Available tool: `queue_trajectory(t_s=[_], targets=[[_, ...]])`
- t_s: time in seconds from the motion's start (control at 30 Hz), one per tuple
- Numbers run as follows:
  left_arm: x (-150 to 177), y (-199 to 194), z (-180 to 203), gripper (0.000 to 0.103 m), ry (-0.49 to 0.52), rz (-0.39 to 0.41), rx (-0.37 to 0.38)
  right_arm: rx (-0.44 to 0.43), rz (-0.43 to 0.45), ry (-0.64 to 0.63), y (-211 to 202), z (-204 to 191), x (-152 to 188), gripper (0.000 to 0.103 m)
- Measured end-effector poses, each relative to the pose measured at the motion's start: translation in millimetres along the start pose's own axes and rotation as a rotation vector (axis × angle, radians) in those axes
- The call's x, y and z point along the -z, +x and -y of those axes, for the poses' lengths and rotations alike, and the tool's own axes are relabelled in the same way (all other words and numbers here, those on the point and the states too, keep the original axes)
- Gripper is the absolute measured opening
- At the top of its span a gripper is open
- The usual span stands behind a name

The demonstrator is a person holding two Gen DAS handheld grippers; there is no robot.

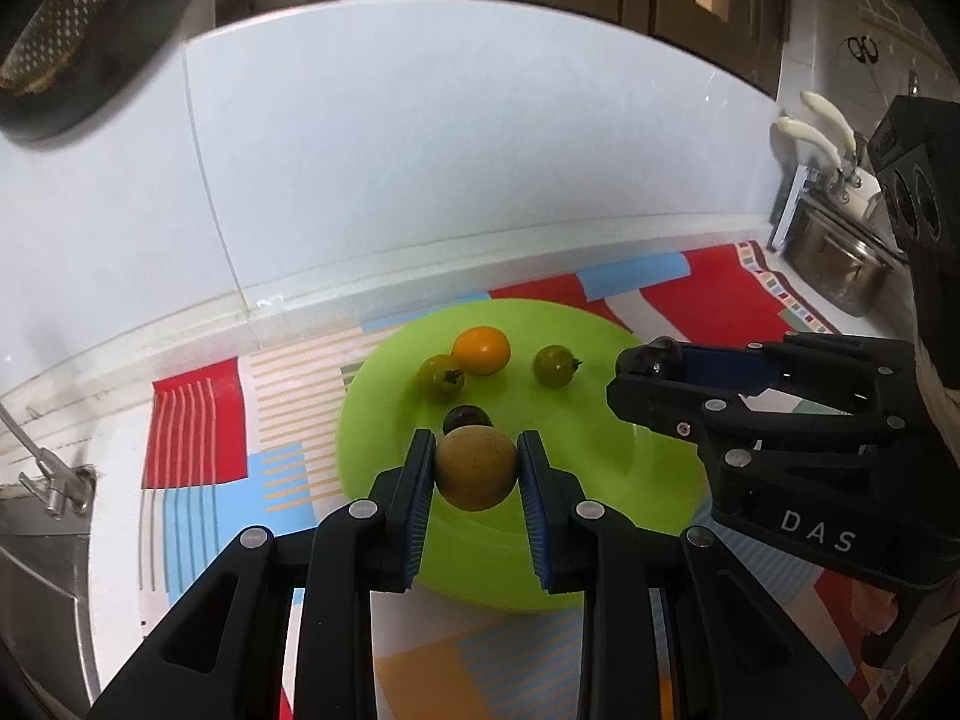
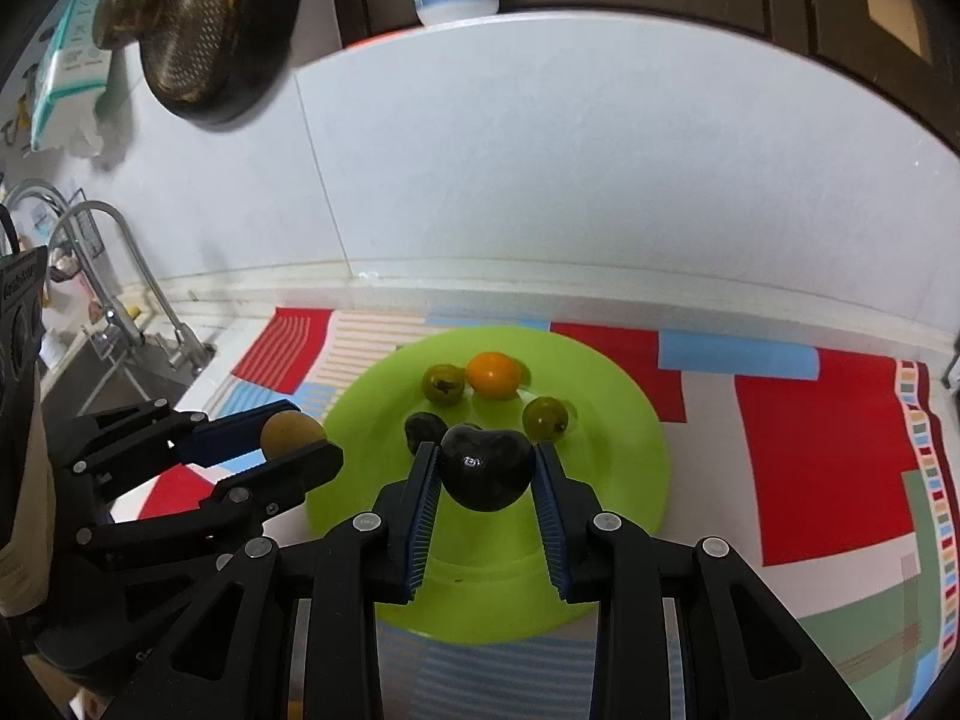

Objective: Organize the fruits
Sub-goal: 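Carry the yellow fruit and the dark plum in both tools over the green plate, then open the left tool over the plate while the right tool releases the plum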

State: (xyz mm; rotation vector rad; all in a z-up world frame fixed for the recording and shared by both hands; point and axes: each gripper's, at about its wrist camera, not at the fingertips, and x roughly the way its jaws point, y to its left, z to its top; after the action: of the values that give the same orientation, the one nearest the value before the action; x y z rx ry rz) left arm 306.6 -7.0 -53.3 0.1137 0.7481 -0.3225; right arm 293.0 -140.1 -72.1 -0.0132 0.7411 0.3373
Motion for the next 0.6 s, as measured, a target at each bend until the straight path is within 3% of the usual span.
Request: queue_trajectory(t_s=[0.3, 0.6], targets=[[0, 27, -8, 0.028, -0.015, -0.058, 0.02, -0.01, -0.051, 0.021, 32, 11, 1, 0.032], [0, 33, -10, 0.03, -0.014, -0.064, 0.011, -0.016, -0.075, 0.045, 44, 15, 2, 0.032]])
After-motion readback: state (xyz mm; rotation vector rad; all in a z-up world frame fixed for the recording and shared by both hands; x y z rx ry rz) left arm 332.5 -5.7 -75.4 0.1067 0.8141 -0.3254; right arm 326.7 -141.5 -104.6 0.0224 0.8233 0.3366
